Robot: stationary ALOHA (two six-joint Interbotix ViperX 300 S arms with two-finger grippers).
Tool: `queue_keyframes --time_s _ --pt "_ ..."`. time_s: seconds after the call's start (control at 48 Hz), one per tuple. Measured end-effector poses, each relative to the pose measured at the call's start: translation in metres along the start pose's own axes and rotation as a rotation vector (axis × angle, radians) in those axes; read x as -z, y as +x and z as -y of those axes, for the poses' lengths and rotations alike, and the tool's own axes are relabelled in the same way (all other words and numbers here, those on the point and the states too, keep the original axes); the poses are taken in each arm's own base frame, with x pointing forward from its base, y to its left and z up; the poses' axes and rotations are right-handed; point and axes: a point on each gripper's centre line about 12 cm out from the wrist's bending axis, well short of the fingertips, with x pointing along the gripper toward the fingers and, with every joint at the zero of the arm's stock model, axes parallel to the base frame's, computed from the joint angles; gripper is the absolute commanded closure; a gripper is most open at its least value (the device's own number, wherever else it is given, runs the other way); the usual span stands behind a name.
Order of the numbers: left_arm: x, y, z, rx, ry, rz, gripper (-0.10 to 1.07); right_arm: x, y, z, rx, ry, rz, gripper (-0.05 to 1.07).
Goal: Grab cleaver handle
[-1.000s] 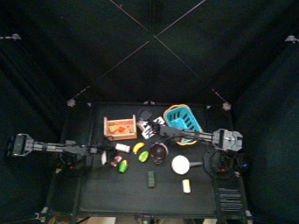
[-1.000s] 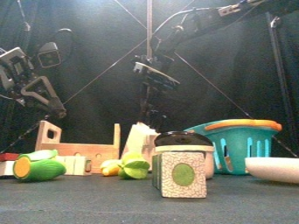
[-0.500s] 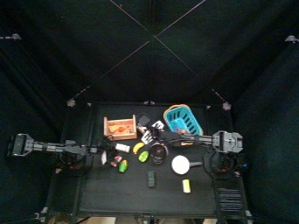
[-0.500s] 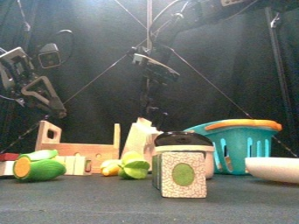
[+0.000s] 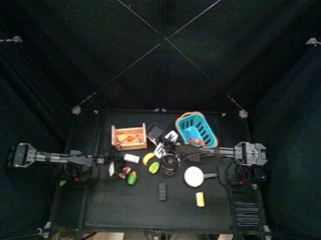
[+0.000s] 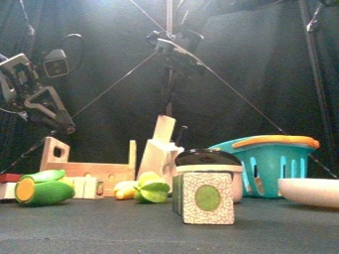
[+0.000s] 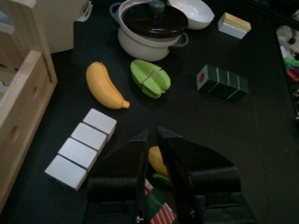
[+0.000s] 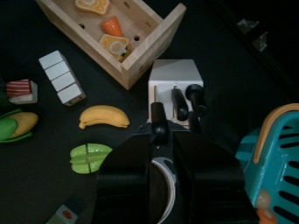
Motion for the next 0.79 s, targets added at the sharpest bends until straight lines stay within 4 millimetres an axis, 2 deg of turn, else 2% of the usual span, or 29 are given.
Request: queue_keyframes --time_s 0.292,0.5,0.792 --pt "0.000 0.000 0.000 -0.001 0.000 -0.001 0.37 0.001 -0.035 0.006 -0.028 0.024 0.041 0.56" --pt "0.000 0.000 0.000 -0.002 0.000 -0.004 0.37 0.005 -0.061 0.021 -0.019 0.050 0.097 0.56" --pt "0.000 0.000 0.000 -0.002 0.000 -0.004 0.37 0.017 -0.093 0.019 -0.074 0.022 0.145 0.56"
